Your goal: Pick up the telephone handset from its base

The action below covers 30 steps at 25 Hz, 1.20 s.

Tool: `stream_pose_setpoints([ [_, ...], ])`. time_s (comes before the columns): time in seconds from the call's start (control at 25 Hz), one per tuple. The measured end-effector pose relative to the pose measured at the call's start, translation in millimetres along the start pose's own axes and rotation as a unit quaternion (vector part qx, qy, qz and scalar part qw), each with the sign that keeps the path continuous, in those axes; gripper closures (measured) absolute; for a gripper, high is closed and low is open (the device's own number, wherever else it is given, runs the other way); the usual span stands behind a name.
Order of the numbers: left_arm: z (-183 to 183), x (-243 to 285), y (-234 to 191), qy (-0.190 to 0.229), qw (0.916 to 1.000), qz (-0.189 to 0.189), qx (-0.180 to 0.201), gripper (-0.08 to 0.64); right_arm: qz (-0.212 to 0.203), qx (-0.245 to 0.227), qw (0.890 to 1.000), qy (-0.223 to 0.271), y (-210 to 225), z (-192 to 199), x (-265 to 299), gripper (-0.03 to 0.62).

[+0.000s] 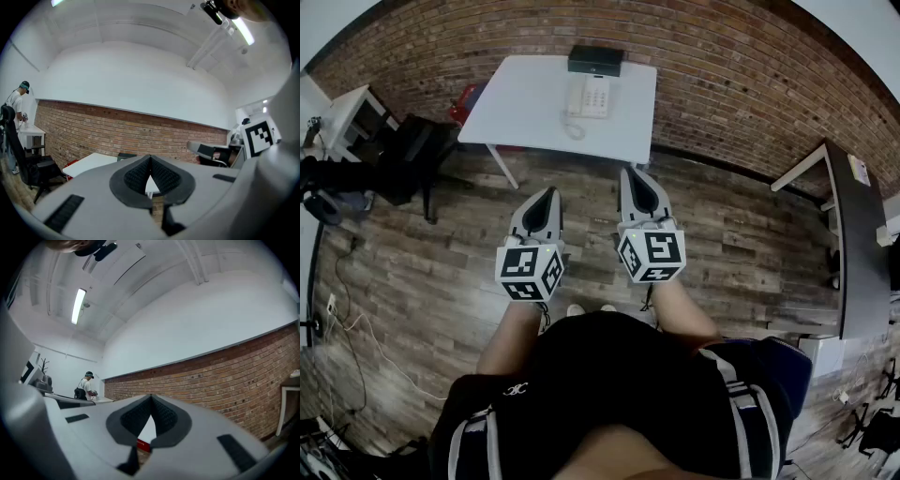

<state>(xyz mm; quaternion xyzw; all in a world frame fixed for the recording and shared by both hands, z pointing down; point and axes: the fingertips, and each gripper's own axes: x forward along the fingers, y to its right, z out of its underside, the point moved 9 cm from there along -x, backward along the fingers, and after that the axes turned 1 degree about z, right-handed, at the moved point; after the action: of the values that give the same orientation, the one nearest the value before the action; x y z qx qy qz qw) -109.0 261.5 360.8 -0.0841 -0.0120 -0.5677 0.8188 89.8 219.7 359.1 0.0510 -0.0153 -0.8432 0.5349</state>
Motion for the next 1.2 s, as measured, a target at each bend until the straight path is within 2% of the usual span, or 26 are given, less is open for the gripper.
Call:
stream_pose_setpoints([
  [0.48, -9.1, 3.4, -24.0, 0.01, 0.9999, 0.004, 0.006, 0.558, -0.016, 0.013, 1.0, 0.017, -20.6, -0.9, 16.3, 0.594],
  [0.96, -1.6, -6.8, -60.1, 0.016, 0.9995, 0.026, 0.004, 0.558, 0.003, 0.001, 1.0, 0.018, -55.2, 10.2, 21.2, 0.594],
  [1.2, -0.9, -6.9, -71.2, 0.021, 0.9994, 0.025, 0.008, 0.558, -0.001, -0.005, 1.0, 0.02, -66.1, 12.9, 27.4, 0.594],
])
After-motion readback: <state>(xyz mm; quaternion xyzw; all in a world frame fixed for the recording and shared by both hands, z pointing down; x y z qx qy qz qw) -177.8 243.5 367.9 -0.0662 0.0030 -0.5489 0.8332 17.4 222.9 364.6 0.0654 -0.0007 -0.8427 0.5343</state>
